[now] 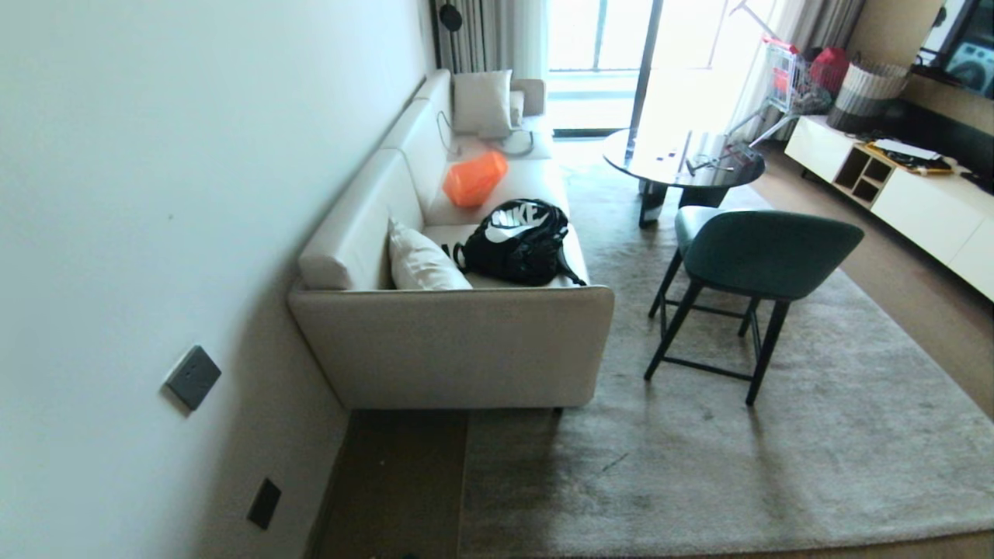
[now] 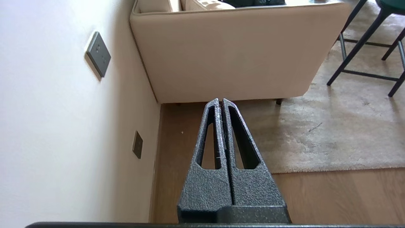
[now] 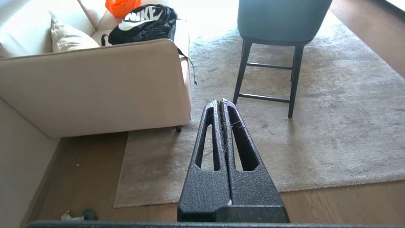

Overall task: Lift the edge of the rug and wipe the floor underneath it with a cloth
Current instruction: Pick up the rag

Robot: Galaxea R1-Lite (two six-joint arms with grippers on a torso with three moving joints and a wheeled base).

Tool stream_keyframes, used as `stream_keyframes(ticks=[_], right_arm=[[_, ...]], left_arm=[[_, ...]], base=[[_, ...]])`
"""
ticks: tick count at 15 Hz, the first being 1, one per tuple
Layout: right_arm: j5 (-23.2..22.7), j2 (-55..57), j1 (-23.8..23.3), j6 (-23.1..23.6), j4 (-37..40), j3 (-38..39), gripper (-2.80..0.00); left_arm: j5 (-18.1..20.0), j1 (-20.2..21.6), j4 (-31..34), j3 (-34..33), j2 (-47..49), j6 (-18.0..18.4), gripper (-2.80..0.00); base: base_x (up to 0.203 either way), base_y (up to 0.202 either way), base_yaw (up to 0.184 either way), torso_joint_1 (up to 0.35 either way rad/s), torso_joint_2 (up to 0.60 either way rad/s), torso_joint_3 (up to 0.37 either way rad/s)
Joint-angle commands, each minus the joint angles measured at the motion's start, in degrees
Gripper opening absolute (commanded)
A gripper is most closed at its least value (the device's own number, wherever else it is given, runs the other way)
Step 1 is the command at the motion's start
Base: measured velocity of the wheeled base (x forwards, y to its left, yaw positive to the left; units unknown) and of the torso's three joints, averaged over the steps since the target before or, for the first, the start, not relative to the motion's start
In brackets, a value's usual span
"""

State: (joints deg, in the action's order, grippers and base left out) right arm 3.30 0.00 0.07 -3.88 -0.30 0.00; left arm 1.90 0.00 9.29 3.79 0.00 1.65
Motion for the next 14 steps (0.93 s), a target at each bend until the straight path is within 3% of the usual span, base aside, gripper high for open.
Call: stream_keyframes(ticks=[1,14], right_arm=[[0.0,0.1,0.0,0.0,0.0,0.0,-2.8],[0.0,0.1,0.0,-0.1,0.0,0.0,-2.8]], left_arm=[[0.0,0.0,0.0,0.0,0.0,0.0,-2.8],[0.0,0.0,0.0,0.0,0.0,0.0,-2.8]], base=[[0.0,0.0,0.0,-0.116,0.31,0.183],[0.0,0.0,0.0,-0.141,0.37,0.228]])
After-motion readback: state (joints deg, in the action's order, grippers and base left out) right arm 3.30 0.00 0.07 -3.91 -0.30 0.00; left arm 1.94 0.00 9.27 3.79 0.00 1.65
